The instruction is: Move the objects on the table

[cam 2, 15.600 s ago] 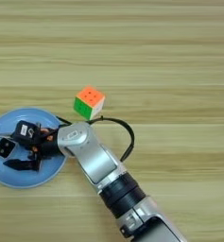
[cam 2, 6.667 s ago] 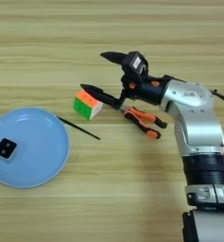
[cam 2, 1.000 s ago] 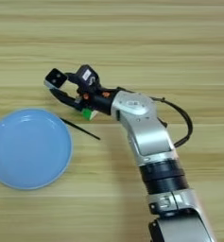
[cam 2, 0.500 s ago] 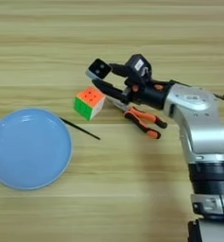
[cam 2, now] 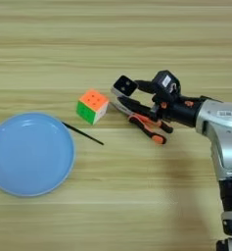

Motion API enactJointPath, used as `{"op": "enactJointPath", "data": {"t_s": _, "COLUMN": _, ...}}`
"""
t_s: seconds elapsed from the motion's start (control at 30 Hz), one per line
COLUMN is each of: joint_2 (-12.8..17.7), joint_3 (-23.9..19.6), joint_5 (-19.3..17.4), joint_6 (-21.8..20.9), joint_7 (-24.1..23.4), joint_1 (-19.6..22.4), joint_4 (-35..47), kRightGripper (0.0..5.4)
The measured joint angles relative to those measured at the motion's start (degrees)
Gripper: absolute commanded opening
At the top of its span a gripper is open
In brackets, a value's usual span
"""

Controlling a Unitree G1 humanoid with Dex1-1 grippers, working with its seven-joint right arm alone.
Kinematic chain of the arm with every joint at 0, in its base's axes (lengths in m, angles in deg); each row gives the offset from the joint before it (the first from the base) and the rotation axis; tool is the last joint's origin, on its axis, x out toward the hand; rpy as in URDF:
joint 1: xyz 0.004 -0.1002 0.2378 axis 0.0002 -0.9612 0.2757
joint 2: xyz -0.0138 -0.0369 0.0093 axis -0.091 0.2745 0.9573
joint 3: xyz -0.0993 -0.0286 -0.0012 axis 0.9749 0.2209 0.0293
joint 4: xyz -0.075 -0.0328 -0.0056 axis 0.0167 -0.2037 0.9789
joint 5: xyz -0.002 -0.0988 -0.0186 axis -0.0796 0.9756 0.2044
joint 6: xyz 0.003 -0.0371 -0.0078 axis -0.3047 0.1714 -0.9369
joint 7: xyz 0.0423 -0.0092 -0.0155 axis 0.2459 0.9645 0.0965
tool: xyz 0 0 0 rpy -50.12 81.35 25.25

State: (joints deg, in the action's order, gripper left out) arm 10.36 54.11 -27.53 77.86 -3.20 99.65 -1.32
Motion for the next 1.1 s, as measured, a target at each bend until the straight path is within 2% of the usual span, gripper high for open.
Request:
{"op": "enactJointPath", "data": {"t_s": 0.4, "joint_2": -0.04, "joint_3": 1.91, "joint_5": 1.89, "joint_6": -2.79, "joint_7": 0.03, "joint_1": -2.03, "joint_4": -6.02, "kRightGripper": 2.5}}
{"op": "enactJointPath", "data": {"t_s": 0.9, "joint_2": -0.06, "joint_3": 4.59, "joint_5": 4.61, "joint_6": -5.79, "joint_7": 0.15, "joint_1": -6.54, "joint_4": -8.94, "kRightGripper": 2.5}}
{"op": "enactJointPath", "data": {"t_s": 1.1, "joint_2": -0.07, "joint_3": 4.72, "joint_5": 4.88, "joint_6": -6.73, "joint_7": 0.04, "joint_1": -6.69, "joint_4": -10.81, "kRightGripper": 2.5}}
